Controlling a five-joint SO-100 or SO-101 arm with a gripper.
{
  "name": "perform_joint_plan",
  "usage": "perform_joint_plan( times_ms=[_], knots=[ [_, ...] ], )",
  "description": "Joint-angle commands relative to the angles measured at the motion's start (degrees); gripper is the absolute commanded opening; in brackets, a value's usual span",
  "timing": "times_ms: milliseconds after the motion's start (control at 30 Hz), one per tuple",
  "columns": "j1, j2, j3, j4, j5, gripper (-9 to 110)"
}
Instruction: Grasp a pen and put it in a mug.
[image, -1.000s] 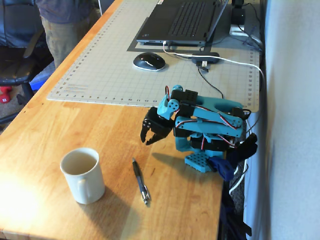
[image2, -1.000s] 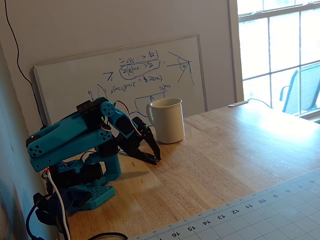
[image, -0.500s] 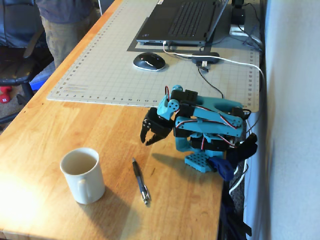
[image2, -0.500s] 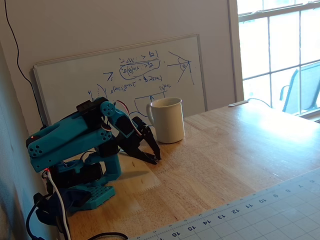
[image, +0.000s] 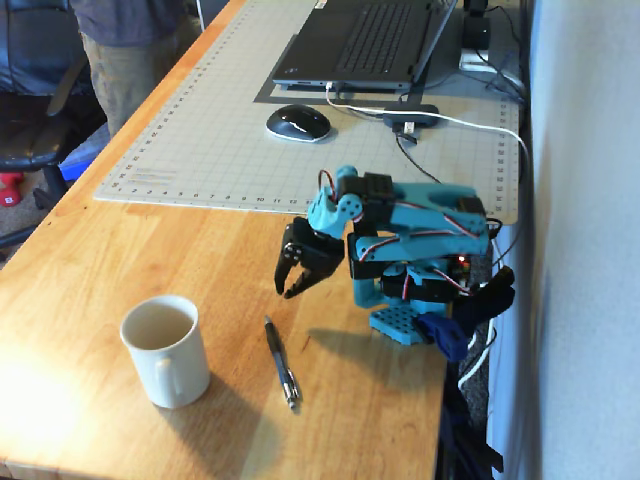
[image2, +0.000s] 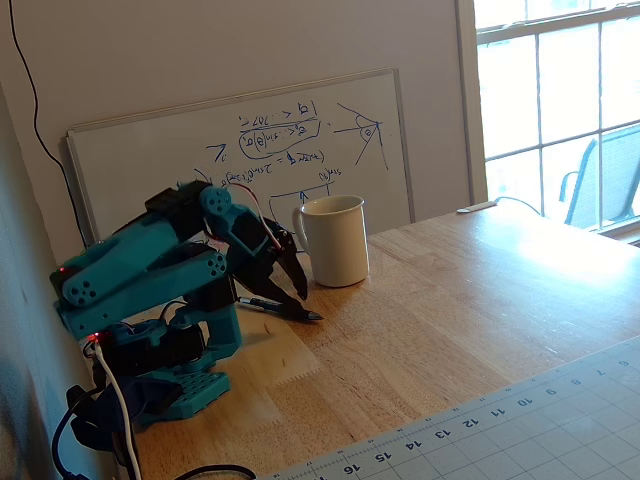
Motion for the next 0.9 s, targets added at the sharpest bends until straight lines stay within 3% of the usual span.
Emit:
perform_joint_plan(
  times_ms=[0,200,500,867],
  knots=[
    [-2.46,-11.25,-12.92,0.35,-0.44,3],
    [-5.89,-31.03,-28.30,2.64,-0.44,6],
    [-11.78,-58.45,-47.29,19.69,-0.44,25],
    [-15.03,-71.98,-51.50,22.24,-0.62,29]
  ],
)
